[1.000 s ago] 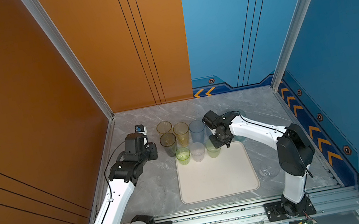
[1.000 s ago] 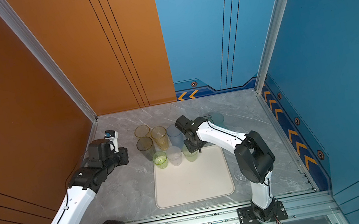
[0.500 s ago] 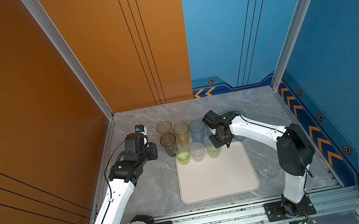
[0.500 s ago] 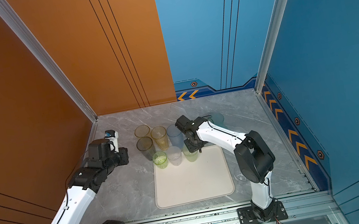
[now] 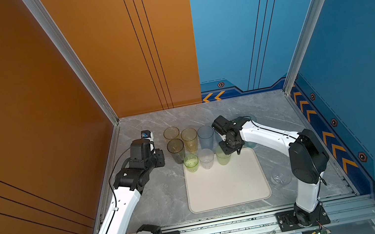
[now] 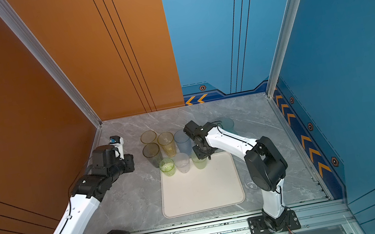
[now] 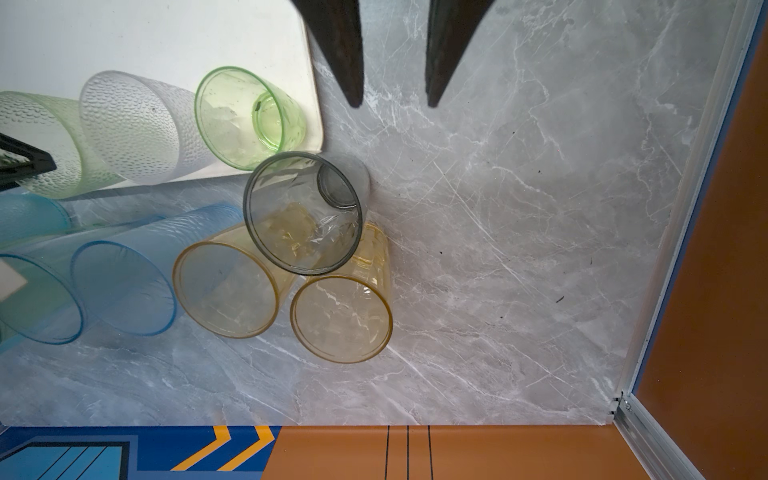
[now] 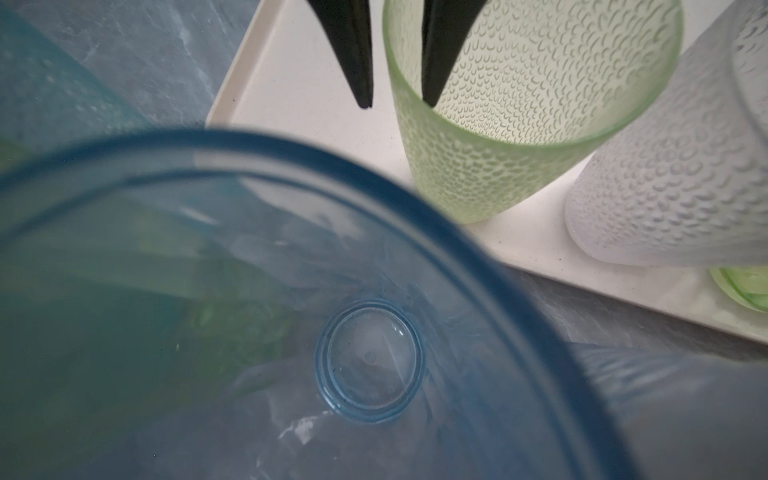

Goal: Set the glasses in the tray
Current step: 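Lower the pale green cup onto the tray beside the frosted cup, open right gripper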

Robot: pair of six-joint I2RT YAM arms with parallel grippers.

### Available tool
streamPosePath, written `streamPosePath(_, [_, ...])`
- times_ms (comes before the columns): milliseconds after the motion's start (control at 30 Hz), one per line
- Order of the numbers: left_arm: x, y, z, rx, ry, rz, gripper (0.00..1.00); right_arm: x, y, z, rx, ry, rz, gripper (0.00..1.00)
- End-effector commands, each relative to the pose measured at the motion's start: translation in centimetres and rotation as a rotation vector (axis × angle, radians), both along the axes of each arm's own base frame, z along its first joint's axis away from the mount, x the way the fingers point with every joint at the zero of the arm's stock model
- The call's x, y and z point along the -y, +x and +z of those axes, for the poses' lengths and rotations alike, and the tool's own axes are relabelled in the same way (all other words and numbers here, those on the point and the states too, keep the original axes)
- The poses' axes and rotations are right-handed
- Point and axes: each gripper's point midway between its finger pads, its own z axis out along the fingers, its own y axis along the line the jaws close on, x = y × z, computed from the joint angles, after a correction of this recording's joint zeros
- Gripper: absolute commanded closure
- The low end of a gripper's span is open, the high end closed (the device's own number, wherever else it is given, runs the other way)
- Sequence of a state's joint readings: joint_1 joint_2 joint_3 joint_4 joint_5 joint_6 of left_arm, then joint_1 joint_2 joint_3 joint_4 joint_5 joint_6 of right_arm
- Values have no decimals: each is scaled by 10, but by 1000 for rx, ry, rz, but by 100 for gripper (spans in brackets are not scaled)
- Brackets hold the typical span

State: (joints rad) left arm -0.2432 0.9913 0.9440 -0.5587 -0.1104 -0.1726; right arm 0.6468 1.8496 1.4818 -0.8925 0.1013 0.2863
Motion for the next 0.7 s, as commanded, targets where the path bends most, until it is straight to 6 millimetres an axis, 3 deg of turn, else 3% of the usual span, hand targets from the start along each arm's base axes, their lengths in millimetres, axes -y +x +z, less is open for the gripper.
streamPosePath(0, [5, -2, 9, 8, -1, -28, 72, 2, -1, 12, 29, 32, -5, 78])
streamPosePath(667, [7, -3, 8, 0, 25, -37, 73, 5, -2, 49, 110, 117, -10, 74])
